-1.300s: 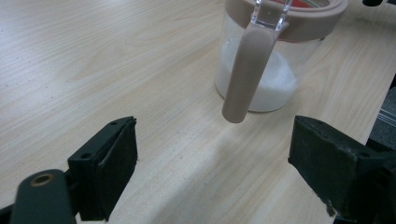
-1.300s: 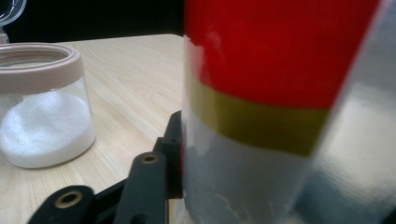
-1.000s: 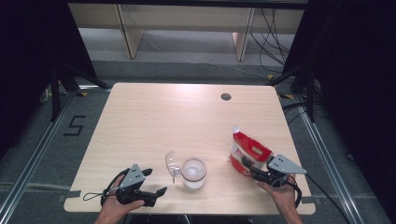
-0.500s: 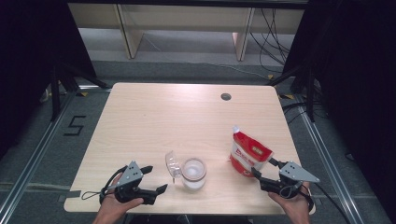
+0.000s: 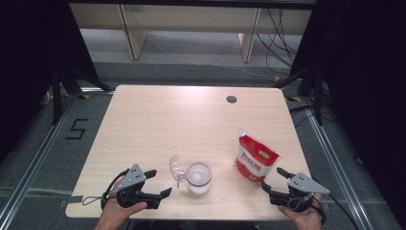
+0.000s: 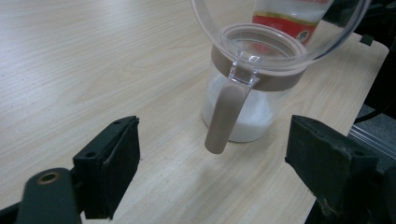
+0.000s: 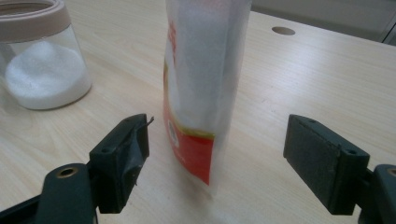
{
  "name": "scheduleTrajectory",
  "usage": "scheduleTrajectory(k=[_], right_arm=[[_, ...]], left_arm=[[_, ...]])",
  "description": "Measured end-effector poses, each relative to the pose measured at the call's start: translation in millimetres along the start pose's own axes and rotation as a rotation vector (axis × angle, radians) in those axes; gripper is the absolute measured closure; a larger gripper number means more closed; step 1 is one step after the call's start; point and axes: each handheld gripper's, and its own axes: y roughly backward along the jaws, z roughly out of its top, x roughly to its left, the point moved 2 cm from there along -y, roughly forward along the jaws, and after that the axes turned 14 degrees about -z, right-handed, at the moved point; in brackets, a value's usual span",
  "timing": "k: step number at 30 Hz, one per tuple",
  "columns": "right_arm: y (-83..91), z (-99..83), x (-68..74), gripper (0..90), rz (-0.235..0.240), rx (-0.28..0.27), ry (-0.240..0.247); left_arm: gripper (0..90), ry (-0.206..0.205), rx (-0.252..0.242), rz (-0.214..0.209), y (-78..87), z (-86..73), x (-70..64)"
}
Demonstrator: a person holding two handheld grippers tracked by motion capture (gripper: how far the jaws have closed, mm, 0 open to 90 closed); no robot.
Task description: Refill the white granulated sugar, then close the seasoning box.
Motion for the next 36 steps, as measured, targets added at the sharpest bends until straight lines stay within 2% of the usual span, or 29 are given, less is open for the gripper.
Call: scheduleTrajectory(k=[3,4,6,7,8,9,10,11,12,14,16,17,19,21,22,24,25,26,27,28,29,30,31,34,35,36], right_arm=[[1.0,-0.2,0.1,23.2,-0.001,-0.002,0.009],[1.1,-0.4,0.2,23.4,-0.001,-0.003,0.012],[2.5,-1.1,1.2,23.7,-0.005,0.002,0.015],[3.5,-1.4,1.5,23.9,-0.009,0.014,0.011],[3.0,-1.0,0.4,23.9,-0.01,0.002,0.036],[3.0,-1.1,0.3,24.0,-0.013,0.004,0.039],[2.7,-1.3,0.3,24.1,-0.006,0.009,0.036],[0.6,-1.3,-1.4,24.2,-0.007,-0.013,0.051],[0.6,-1.3,-1.4,24.2,-0.007,-0.013,0.051],[1.6,-1.7,-0.8,24.4,-0.002,0.006,0.048],[1.1,-1.5,-1.5,24.5,-0.013,-0.006,0.062],[1.8,-1.4,-1.3,24.6,-0.019,-0.003,0.062],[1.5,-1.4,-1.4,24.7,-0.009,-0.001,0.068],[1.4,-1.4,-0.7,24.9,-0.009,-0.001,0.061],[0.7,-1.0,-1.3,24.9,-0.016,-0.015,0.071],[1.1,-0.6,1.2,25.0,-0.01,-0.002,0.058],[0.5,0.0,0.2,25.1,-0.019,-0.017,0.085],[1.3,-0.1,2.7,25.3,-0.004,0.007,0.057],[0.1,0.8,2.2,25.3,-0.003,-0.012,0.069],[0.4,0.6,3.3,25.3,0.001,-0.002,0.06],[0.5,0.3,3.8,25.3,0.004,0.005,0.058],[0.4,0.2,3.9,25.4,0.004,0.004,0.059],[0.4,0.1,3.9,25.4,0.004,0.005,0.059],[0.3,0.2,4.0,25.6,0.005,0.004,0.058],[-0.5,0.3,2.7,25.6,-0.003,-0.009,0.075],[-0.5,0.3,3.1,25.6,-0.003,-0.009,0.069]], left_arm=[[19.0,0.009,0.001,-0.005,0.3,0.8,-1.2],[19.8,0.031,-0.01,0.0,-0.2,0.8,-2.9],[22.0,0.017,-0.001,-0.002,1.4,1.7,-3.3],[24.4,0.008,-0.013,-0.011,1.7,2.5,-3.3],[27.5,0.005,-0.01,-0.008,2.8,3.1,-3.7],[32.2,0.0,-0.023,-0.016,3.0,3.7,-4.4],[38.2,-0.014,-0.024,-0.015,4.0,4.4,-5.2],[45.8,-0.015,-0.03,-0.014,4.5,5.2,-6.3],[45.8,-0.025,-0.033,-0.018,5.1,6.1,-6.8],[54.9,-0.011,-0.056,-0.018,5.1,7.7,-10.0],[63.8,-0.025,-0.068,-0.021,5.5,9.5,-11.1],[68.0,-0.035,-0.063,-0.008,6.1,10.1,-11.3],[73.7,-0.038,-0.082,-0.021,4.0,10.2,-11.2],[79.4,-0.039,-0.077,-0.021,4.4,9.7,-11.0],[81.8,-0.04,-0.076,-0.019,4.8,9.4,-11.0],[85.5,-0.041,-0.085,-0.022,4.8,9.5,-11.2],[87.1,-0.049,-0.075,-0.01,6.4,9.9,-11.2],[88.4,-0.06,-0.08,-0.019,6.7,10.5,-10.5],[89.2,-0.053,-0.077,-0.014,7.3,11.0,-11.3],[89.3,-0.052,-0.085,-0.023,6.7,11.7,-11.8],[89.4,-0.072,-0.075,-0.022,7.3,13.1,-11.5],[89.4,-0.049,-0.089,-0.029,5.9,13.5,-13.5],[89.4,-0.064,-0.082,-0.026,5.9,14.5,-13.5],[89.4,-0.065,-0.082,-0.029,3.5,16.5,-15.0],[89.5,-0.074,-0.078,-0.031,3.3,17.1,-14.6],[89.4,-0.083,-0.08,-0.039,2.2,17.7,-14.1]])
